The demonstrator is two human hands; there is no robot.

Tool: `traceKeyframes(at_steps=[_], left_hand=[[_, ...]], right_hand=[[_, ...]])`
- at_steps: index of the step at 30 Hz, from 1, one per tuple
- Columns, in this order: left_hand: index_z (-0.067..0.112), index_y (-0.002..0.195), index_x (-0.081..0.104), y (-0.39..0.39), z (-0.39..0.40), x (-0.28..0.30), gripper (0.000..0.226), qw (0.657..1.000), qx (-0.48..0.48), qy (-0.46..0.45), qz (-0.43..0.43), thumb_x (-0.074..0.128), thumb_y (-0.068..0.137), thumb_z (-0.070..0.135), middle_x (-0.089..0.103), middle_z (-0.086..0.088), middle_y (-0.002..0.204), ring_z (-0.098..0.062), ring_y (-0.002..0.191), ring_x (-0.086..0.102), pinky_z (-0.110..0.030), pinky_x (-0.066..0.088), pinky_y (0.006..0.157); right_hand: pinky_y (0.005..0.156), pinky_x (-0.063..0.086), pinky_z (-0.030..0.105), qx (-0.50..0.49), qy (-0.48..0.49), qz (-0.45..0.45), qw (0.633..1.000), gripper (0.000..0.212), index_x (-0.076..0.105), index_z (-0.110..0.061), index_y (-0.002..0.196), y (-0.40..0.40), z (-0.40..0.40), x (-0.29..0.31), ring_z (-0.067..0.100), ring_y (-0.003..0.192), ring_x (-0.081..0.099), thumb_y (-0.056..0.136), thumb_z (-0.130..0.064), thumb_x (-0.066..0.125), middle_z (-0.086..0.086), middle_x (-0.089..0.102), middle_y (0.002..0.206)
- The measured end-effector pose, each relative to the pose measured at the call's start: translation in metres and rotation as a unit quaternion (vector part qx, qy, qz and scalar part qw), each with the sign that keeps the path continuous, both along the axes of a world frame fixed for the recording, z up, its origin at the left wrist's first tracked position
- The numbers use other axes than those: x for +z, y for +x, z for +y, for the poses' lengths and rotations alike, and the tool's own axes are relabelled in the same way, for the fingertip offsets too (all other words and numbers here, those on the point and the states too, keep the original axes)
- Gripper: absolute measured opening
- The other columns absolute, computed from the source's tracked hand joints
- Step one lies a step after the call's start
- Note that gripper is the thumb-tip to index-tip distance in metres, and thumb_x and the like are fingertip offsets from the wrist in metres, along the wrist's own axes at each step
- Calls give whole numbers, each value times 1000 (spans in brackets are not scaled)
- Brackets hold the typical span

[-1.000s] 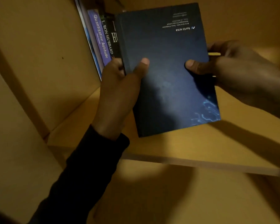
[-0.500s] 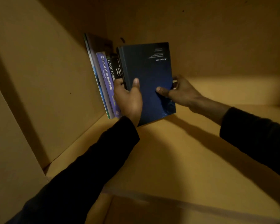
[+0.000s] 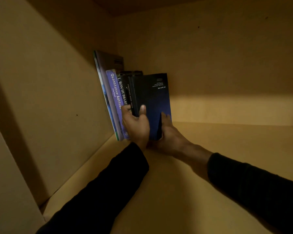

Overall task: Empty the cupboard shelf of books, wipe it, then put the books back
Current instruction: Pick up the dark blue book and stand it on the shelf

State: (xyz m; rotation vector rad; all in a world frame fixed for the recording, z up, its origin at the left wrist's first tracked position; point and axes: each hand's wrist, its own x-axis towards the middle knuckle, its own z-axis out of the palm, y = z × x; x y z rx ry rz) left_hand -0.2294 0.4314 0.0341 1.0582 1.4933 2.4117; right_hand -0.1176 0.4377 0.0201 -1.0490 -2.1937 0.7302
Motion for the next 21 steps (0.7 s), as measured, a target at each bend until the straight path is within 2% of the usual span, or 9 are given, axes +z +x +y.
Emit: traceKeyframes(at_steps=[2,4,8,10,13,14,17,21], left_hand=[[3,109,50,0,2,0,30,1000,12,-3,6,68,89,17,57,-27,120,-42,118,54,-39,53,87],[2,111,50,2,2,1,31,1000,21,-7,10,68,89,15,56,-26,120,-39,116,54,-39,52,90],[2,112,49,0,1,1,30,999,20,-11,25,66,91,16,60,-21,114,-34,109,59,-36,51,89],[1,114,48,-3,2,1,31,999,21,-14,33,65,92,16,61,-18,113,-32,107,60,-26,51,83],[-1,114,47,-5,1,1,30,998,21,-11,50,64,93,12,60,-19,111,-30,105,60,-13,46,73],[0,114,48,-6,1,1,29,998,18,-12,58,64,92,11,61,-18,110,-27,104,60,-13,47,75],[4,111,49,-9,1,1,27,997,-3,-14,81,66,91,9,64,-9,104,-20,99,63,-28,54,84],[8,107,51,-14,2,1,23,996,-19,-22,86,67,89,6,63,-1,98,-12,95,62,-22,50,82]], right_hand=[[122,10,42,10,8,-11,1000,137,-19,-16,153,-9,2,-6,22,149,-14,68,-45,84,6,-16,163],[121,4,38,13,24,-12,1000,129,-22,-10,151,-17,4,-10,24,148,-20,76,-36,80,10,-20,161],[119,1,38,16,58,-12,998,119,-22,-3,149,-28,6,-13,29,147,-20,85,-31,74,14,-20,160],[120,2,41,22,63,-6,998,117,-21,-3,149,-32,7,-14,31,148,-18,86,-31,73,13,-19,161],[120,8,45,36,69,0,997,114,-19,-4,150,-35,11,-14,33,149,-12,86,-30,72,14,-14,162],[120,10,45,38,69,2,997,114,-17,-4,151,-37,13,-15,34,149,-9,86,-30,73,15,-11,162],[116,26,50,25,58,19,998,117,-10,-3,153,-41,20,-16,38,148,7,81,-34,77,18,2,161],[109,36,52,14,53,25,998,114,-4,-5,153,-44,26,-17,40,143,23,80,-37,76,23,14,158]])
